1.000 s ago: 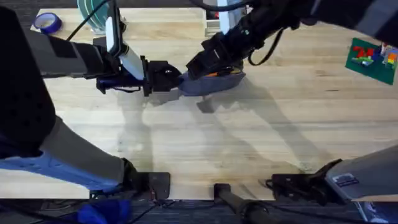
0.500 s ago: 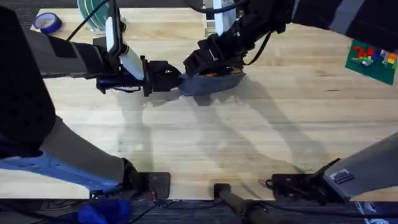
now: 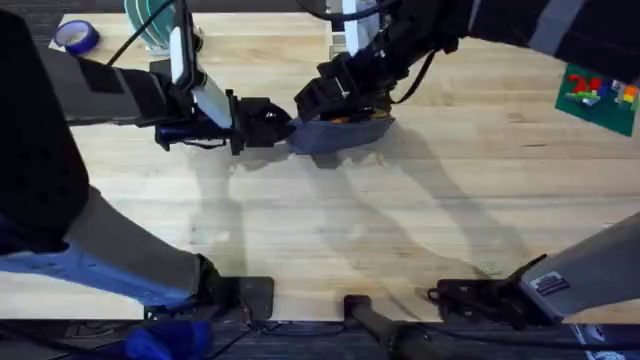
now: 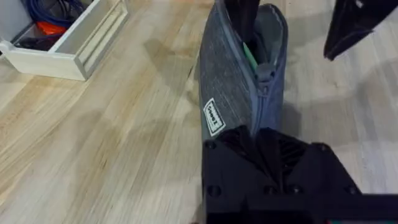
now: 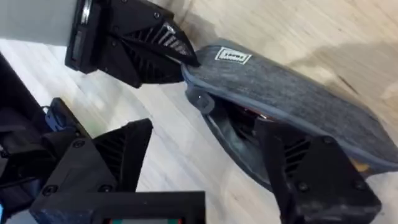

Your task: Unzip the bag, pick up the pens from the table one at a time and place them inside, then zip the bag closed.

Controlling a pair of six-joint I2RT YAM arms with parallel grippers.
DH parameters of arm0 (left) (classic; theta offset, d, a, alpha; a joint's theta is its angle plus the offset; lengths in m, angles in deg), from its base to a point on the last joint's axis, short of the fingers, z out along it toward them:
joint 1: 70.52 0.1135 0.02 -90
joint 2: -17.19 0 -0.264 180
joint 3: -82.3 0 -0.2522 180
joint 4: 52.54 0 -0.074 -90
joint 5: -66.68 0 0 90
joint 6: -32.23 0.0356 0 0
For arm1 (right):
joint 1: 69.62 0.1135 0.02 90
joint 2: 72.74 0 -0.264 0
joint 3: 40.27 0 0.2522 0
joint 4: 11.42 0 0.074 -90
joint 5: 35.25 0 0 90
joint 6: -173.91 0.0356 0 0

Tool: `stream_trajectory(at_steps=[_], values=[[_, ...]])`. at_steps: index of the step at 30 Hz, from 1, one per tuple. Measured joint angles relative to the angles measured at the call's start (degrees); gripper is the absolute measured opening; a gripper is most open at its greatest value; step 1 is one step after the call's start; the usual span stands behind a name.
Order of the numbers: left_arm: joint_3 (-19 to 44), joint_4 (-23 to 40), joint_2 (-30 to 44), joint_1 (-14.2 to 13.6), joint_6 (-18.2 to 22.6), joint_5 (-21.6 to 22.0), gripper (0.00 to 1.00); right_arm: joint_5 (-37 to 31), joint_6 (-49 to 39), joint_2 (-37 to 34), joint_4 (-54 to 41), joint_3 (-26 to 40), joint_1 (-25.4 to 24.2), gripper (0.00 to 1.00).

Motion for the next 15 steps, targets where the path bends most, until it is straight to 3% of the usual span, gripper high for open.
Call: stream_trajectory(at_steps=[15], values=[[0.0, -0.04, 0.0, 0.0, 0.0, 0.04, 0.042, 1.34, 1.76, -3.82, 3.17, 0.0, 0.0, 0.997]])
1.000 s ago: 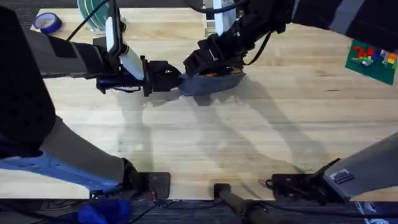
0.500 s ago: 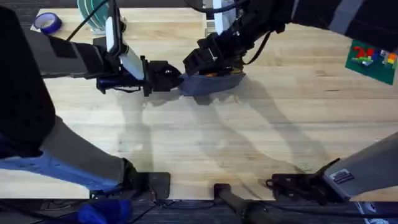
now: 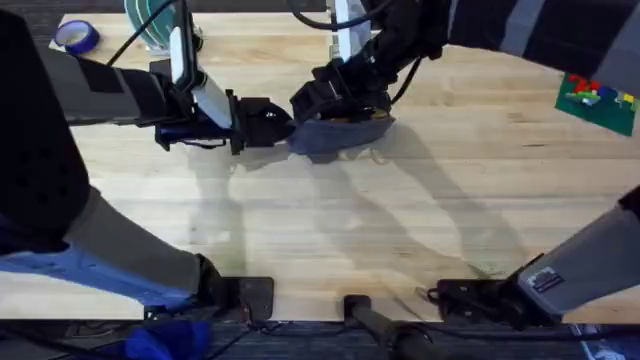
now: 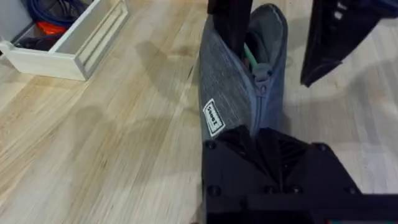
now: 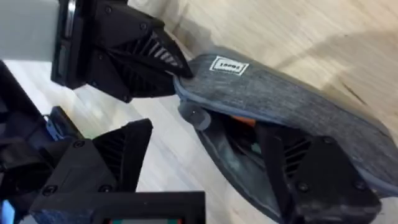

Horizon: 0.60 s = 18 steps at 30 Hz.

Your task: Unzip the bag, pick up the pens from the table one at a time and place them inside, then zip the bag closed.

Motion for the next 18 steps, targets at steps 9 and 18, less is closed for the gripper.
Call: stream_trajectory(at_steps=[9, 18], values=[[0.0, -0.02, 0.0, 0.0, 0.0, 0.0, 0.042, 0.19, 1.87, 0.0, 1.64, 0.0, 0.2, 0.997], [0.0, 0.0, 0.0, 0.0, 0.0, 0.0, 0.042, 0.2, 3.27, -0.02, 2.01, 0.0, 2.13, 0.997]])
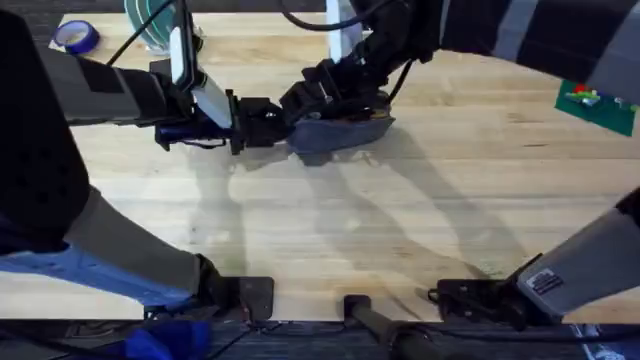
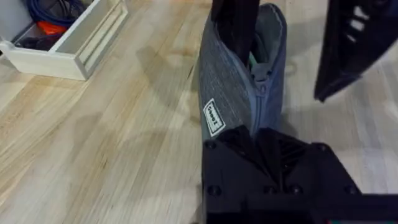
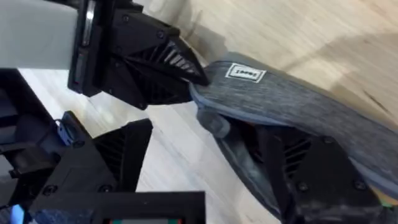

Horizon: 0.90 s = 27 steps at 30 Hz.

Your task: Unzip the bag, pick up the pens from the table one at a time and place them inside, then zip the bag closed.

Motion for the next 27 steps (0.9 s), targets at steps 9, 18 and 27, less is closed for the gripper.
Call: stream_trajectory(at_steps=[9, 18, 27], values=[[0.0, -0.02, 0.0, 0.0, 0.0, 0.04, 0.042, 0.0, 2.15, 0.02, 2.69, 0.0, 2.23, 0.997], [0.0, -0.02, 0.0, 0.0, 0.0, 0.04, 0.042, 1.49, 3.31, 0.0, 2.82, 0.0, 2.99, 0.997], [0.0, 0.02, 0.0, 0.04, 0.0, 0.04, 0.042, 7.01, 3.51, 0.02, 2.89, 0.0, 2.96, 0.997]])
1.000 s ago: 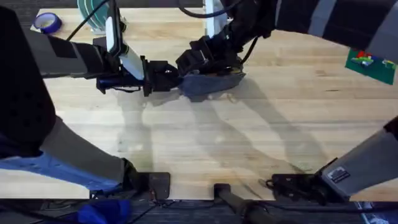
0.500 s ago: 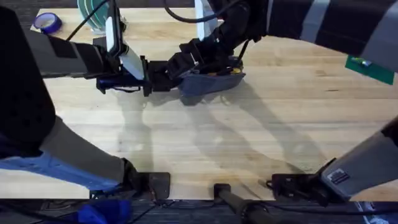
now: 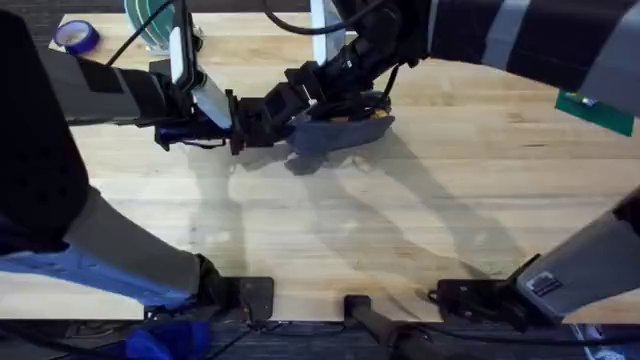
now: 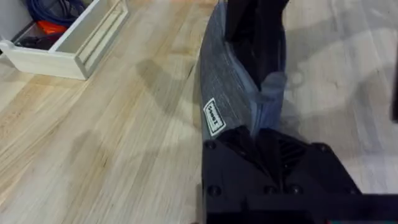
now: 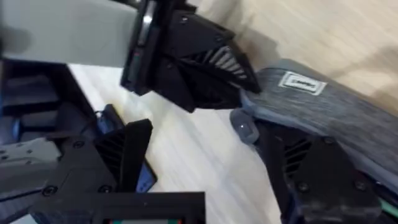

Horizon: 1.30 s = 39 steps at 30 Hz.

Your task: Unzip the bag, pick up the pens from the table one at a time and place them inside, then zip the bag closed.

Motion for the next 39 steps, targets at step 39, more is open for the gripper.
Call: stream_trajectory(at_steps=[39], values=[[-0.2, 0.0, 0.0, 0.37, -0.01, -0.15, 0.042, 21.88, -11.88, 9.79, -9.85, 5.44, -3.16, 0.996]])
